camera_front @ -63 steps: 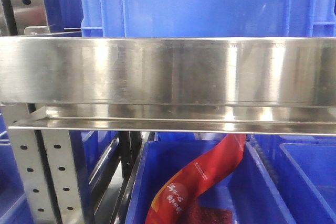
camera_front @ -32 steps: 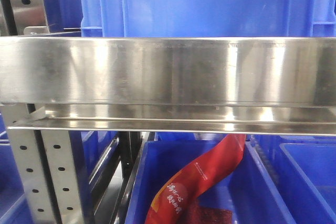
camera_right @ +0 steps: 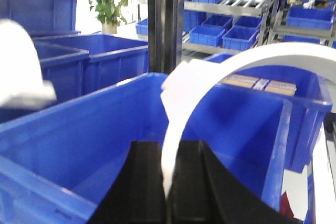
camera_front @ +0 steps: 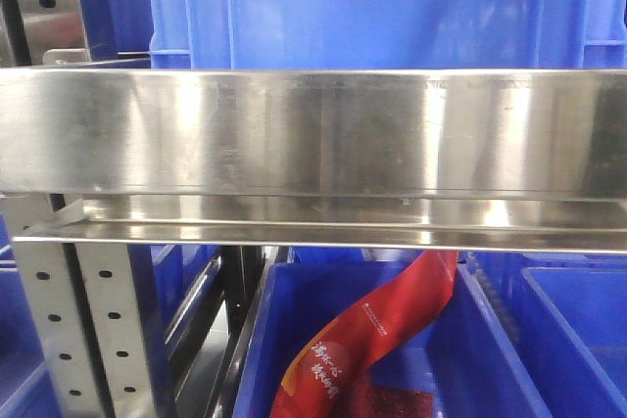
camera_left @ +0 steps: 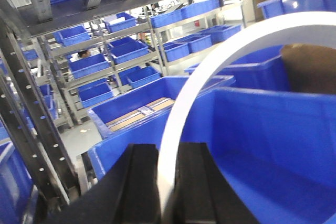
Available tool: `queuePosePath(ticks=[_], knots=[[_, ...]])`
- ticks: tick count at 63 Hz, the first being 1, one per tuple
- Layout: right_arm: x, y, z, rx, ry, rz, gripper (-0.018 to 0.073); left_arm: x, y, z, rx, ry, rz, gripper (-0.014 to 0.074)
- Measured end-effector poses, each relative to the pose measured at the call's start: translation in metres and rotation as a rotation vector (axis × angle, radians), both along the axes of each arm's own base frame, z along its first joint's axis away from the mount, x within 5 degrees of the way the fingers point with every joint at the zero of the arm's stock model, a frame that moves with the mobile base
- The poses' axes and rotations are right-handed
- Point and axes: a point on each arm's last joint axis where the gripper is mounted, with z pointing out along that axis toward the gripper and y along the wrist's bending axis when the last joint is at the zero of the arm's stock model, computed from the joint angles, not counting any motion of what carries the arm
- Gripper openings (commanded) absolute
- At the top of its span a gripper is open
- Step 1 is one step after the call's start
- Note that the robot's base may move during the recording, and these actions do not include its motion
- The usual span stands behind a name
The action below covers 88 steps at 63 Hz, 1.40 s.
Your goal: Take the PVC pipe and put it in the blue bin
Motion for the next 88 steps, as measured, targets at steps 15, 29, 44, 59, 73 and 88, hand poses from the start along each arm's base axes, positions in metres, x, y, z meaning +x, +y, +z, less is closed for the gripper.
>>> queuePosePath(ticks=[15, 29, 44, 59, 73, 88], knots=[[0.018, 0.004, -0.007, -0.006, 0.025, -0.008, -0.0169, 0.015, -0.010, 0.007, 0.004, -0.019, 0.003, -0.0111], [0.026, 0.005, -0.007, 0.004, -0.009, -0.026, -0.0169, 0.028, -0.019, 0.022, -0.001, -0.059, 0.003, -0.0111], [0.040, 0.007, -0.012, 0.004, -0.003, -0.035, -0.0169, 0.049, -0.033, 0.011, 0.034, -0.040, 0.002, -0.0111], [0.051, 0.010, -0.014, 0.001, 0.004, -0.040, -0.0169, 0.058, -0.039, 0.001, 0.055, -0.030, 0.011, -0.0111], [0.064, 0.013, -0.021, -0.002, 0.015, -0.048, -0.0169, 0.060, -0.035, 0.008, 0.026, -0.079, 0.057, -0.0111], [0.074, 0.015, -0.028, -0.003, 0.021, -0.057, -0.0169, 0.070, -0.036, -0.002, 0.053, -0.060, 0.066, -0.0090]])
